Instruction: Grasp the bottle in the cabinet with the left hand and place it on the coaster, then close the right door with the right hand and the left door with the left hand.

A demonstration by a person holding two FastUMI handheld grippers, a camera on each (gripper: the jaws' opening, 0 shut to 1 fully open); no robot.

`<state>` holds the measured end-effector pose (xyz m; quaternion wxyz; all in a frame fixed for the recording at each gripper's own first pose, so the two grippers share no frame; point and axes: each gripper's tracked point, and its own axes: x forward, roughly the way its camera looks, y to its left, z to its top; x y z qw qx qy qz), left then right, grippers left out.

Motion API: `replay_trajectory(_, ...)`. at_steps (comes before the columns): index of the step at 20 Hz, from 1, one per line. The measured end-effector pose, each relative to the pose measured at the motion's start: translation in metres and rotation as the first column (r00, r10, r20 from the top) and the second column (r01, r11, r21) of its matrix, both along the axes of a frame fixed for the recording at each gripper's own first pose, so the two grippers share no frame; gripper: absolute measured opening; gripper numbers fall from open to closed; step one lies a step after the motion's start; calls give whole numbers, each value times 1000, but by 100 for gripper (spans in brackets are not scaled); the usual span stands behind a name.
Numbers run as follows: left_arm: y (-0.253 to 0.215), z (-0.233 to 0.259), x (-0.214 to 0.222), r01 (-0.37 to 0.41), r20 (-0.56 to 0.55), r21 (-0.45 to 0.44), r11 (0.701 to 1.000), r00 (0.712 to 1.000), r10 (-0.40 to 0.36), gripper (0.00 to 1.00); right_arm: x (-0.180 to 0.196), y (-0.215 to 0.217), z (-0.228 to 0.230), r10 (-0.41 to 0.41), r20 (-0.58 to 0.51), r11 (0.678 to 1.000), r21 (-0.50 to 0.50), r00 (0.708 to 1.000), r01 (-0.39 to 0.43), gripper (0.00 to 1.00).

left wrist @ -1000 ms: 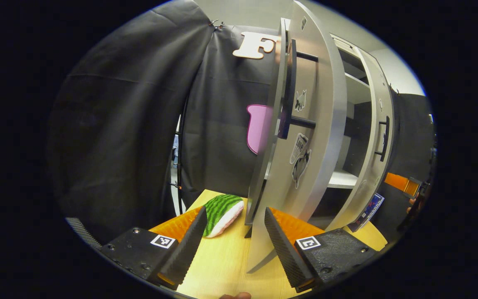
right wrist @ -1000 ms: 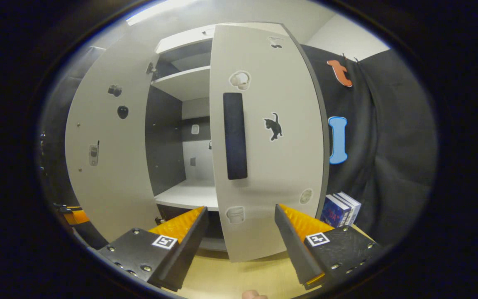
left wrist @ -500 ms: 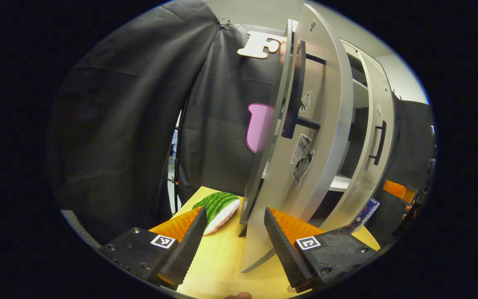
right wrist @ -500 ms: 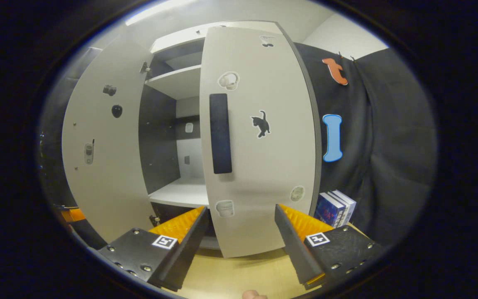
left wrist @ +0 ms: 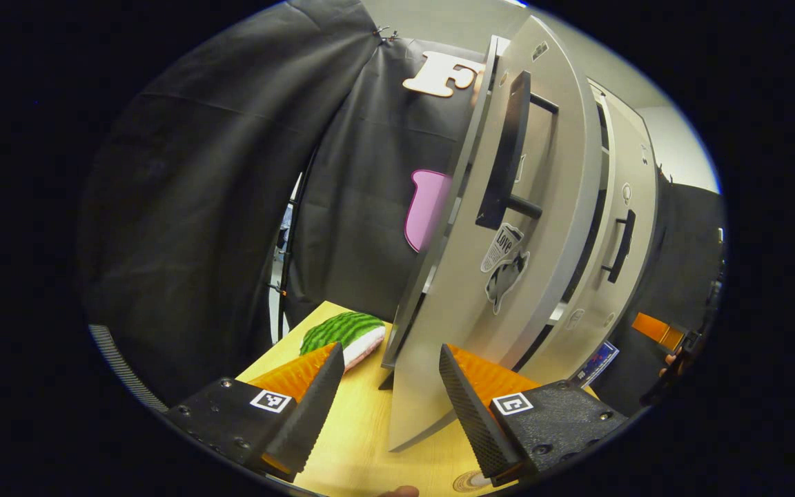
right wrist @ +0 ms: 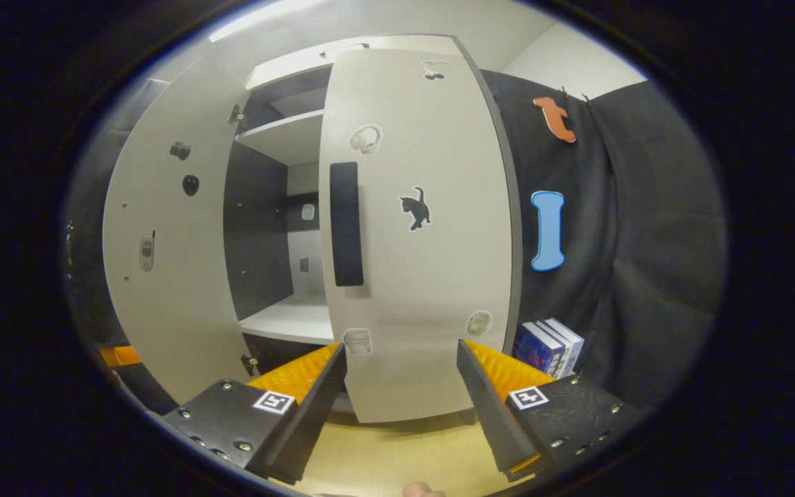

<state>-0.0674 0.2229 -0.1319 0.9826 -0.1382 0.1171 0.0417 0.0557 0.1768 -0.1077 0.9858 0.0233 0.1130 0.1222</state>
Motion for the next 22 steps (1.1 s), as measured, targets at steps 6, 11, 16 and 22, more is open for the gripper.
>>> replay_trajectory(6, -22, 0, 3, 18, -8, 0, 1000, 1000, -18, 90, 3, -17, -1, -7, -12, 1000, 9, 1000, 7, 97)
replay_trajectory(11, -58, -3, 12, 60, -10, -19, 998, 998, -60, 90, 6, -41, 5, -19, -2, 1000, -12, 1000, 19, 97)
replay_trajectory(16, -95, 4, 29, 113, 25, -47, 992, 993, -112, 91, 12, -74, 12, -59, 7, 998, -30, 998, 59, 93)
replay_trajectory(22, -147, 12, 44, 198, 75, -125, 972, 979, -189, 90, 20, -92, 26, -71, 26, 997, -31, 997, 72, 100)
